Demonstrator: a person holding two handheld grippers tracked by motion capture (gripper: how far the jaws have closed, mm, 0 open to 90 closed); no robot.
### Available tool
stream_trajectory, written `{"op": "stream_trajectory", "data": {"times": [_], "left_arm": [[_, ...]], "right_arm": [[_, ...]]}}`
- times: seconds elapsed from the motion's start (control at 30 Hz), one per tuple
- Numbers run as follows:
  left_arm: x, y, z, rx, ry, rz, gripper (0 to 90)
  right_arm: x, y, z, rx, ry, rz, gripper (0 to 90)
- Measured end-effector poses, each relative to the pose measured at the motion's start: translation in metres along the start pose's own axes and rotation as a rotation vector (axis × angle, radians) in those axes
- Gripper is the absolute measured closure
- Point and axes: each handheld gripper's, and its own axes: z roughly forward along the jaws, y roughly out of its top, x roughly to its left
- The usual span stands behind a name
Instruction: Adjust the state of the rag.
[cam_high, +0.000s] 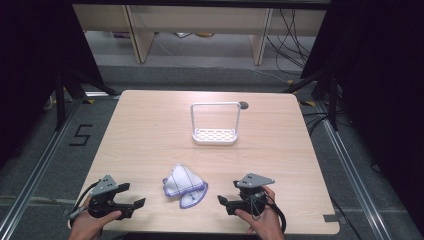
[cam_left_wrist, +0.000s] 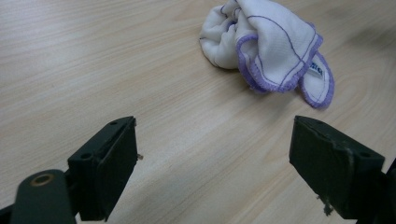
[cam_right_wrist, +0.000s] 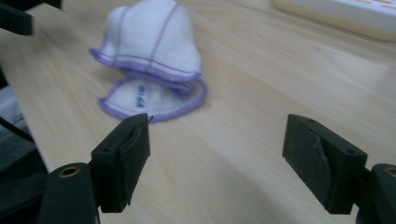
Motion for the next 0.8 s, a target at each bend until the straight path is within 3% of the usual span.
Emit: {"op": "stream_trajectory", "data": {"times": [0.1, 0.13, 0.3, 0.33, 0.4, 0.43, 0.53, 0.57, 0.8], "left_arm": [[0.000, 0.000, 0.001, -0.003, 0.007, -0.012, 15.1], [0.000, 0.000, 0.001, -0.012, 0.000, -0.013, 15.1], [0.001, 0.000, 0.000, -0.006, 0.015, -0.017, 15.1], [0.002, 0.000, 0.000, -0.015, 0.019, -0.024, 15.3], [0.004, 0.000, -0.001, -0.003, 0.025, -0.017, 15.3], [0.004, 0.000, -0.001, -0.007, 0.027, -0.028, 15.2], [0.004, 0.000, -0.002, -0.010, 0.027, -0.021, 15.3], [0.004, 0.000, -0.002, -0.011, 0.031, -0.027, 15.3], [0.005, 0.000, -0.003, -0.010, 0.031, -0.023, 15.4]], "right_arm": [[0.007, 0.005, 0.004, 0.014, 0.009, -0.004, 25.0], [0.012, 0.009, 0.010, 0.001, 0.010, -0.043, 25.7], [0.024, 0.021, 0.022, 0.011, 0.033, -0.095, 28.5], [0.031, 0.029, 0.031, 0.010, 0.048, -0.134, 29.8], [0.034, 0.031, 0.033, 0.018, 0.050, -0.136, 30.5], [0.042, 0.039, 0.041, 0.009, 0.048, -0.164, 31.6], [0.049, 0.046, 0.047, 0.019, 0.061, -0.186, 34.2], [0.056, 0.053, 0.056, 0.022, 0.060, -0.225, 35.4], [0.071, 0.070, 0.082, 0.031, 0.069, -0.288, 40.1]]}}
